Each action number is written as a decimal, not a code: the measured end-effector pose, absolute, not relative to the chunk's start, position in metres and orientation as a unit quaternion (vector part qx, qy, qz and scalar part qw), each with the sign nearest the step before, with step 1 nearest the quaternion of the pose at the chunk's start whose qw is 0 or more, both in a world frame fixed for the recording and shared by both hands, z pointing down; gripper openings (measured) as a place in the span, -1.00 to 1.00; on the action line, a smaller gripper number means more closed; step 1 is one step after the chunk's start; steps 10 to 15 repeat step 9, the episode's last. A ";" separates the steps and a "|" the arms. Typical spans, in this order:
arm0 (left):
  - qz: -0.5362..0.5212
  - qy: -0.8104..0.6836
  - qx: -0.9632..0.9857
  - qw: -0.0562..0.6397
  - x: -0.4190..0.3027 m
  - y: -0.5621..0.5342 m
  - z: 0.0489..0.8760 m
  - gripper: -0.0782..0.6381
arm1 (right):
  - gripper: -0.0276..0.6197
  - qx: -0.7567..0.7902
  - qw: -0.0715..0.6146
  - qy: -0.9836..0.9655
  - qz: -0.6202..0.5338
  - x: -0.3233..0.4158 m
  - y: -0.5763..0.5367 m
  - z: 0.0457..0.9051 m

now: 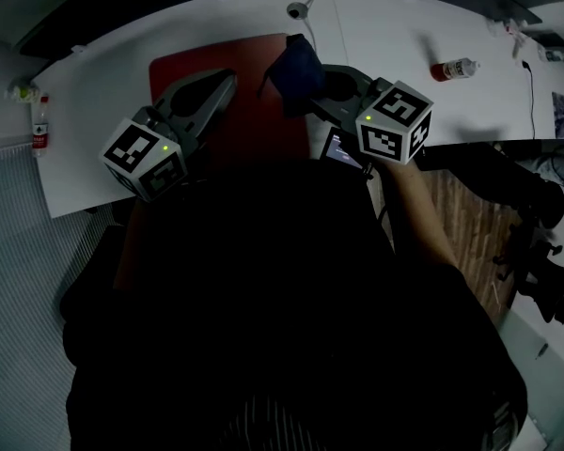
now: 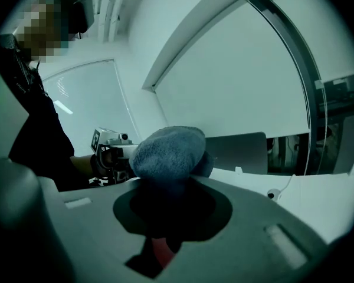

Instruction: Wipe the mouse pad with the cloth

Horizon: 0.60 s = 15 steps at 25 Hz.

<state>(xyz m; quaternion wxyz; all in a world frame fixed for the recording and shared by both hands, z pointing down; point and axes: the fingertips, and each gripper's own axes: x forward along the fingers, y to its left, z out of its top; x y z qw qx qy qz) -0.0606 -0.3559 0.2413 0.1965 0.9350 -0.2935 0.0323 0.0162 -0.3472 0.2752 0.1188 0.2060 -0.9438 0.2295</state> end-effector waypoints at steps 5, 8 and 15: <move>0.031 -0.295 0.932 0.207 -0.078 -0.353 0.247 -0.76 | -0.73 0.199 0.133 -0.943 0.230 -0.003 -0.348 0.279; 0.023 -0.304 0.929 0.208 -0.091 -0.360 0.254 -0.76 | -0.73 0.196 0.142 -0.943 0.228 -0.015 -0.353 0.283; 0.021 -0.306 0.929 0.208 -0.096 -0.362 0.257 -0.76 | -0.73 0.195 0.145 -0.943 0.228 -0.019 -0.354 0.285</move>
